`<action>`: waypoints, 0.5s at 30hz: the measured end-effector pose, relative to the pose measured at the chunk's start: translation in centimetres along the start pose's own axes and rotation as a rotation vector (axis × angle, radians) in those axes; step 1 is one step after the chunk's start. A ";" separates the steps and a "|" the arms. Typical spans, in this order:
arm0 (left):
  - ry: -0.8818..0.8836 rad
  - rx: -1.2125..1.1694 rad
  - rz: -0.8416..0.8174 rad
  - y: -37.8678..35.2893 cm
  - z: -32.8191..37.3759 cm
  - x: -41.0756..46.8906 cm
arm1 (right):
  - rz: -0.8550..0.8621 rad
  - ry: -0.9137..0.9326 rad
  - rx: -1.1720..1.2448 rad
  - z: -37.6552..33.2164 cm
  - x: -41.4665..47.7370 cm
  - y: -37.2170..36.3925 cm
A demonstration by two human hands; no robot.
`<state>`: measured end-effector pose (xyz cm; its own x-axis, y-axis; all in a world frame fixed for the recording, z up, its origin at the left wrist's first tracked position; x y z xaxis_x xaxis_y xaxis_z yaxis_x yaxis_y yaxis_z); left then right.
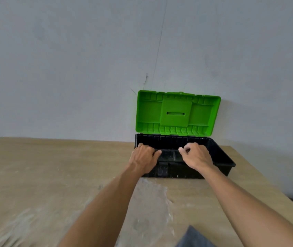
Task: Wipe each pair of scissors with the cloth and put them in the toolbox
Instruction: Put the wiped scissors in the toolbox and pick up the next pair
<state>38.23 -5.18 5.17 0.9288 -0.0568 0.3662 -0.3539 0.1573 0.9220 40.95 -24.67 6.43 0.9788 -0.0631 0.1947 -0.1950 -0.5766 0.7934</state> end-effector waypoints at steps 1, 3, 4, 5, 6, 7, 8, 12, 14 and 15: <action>-0.004 -0.020 0.020 0.6 0.0 -0.6 | -0.002 0.008 0.005 -0.5 -0.7 0.2; -0.002 -0.056 0.065 2.2 -0.3 -2.1 | -0.010 0.014 0.018 -1.7 -2.2 0.3; -0.004 -0.065 0.079 3.1 -0.6 -3.0 | -0.017 0.021 0.036 -2.4 -3.2 0.2; -0.010 -0.069 0.087 4.0 -1.0 -4.0 | -0.022 0.035 0.060 -3.1 -4.2 0.1; -0.017 -0.069 0.088 4.9 -1.4 -5.2 | -0.026 0.055 0.089 -3.9 -5.4 -0.2; -0.025 -0.065 0.085 6.0 -1.9 -6.5 | -0.031 0.088 0.117 -4.9 -6.8 -0.5; -0.032 -0.062 0.084 7.0 -2.3 -7.9 | -0.035 0.135 0.141 -6.2 -8.5 -0.9; 0.033 -0.104 0.085 10.0 -6.2 -14.1 | -0.096 0.328 0.220 -12.4 -16.0 -2.9; 0.074 -0.097 0.078 11.4 -8.7 -17.7 | -0.167 0.397 0.253 -15.2 -20.1 -4.3; 0.096 -0.102 0.070 12.1 -9.8 -19.6 | -0.220 0.423 0.256 -16.3 -22.1 -5.2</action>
<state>16.81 7.52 7.87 0.9104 0.0519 0.4105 -0.4094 0.2567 0.8755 19.32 -6.96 7.42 0.8739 0.3846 0.2974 0.0845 -0.7225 0.6862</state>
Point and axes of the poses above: each hand's wrist, its own x-axis towards the middle knuckle, its own y-axis out of the back of the hand, z = x × y, the point moved 6 cm from there along x, towards the middle knuckle, and after that the axes turned 13 degrees about x, right-handed, at the moved point
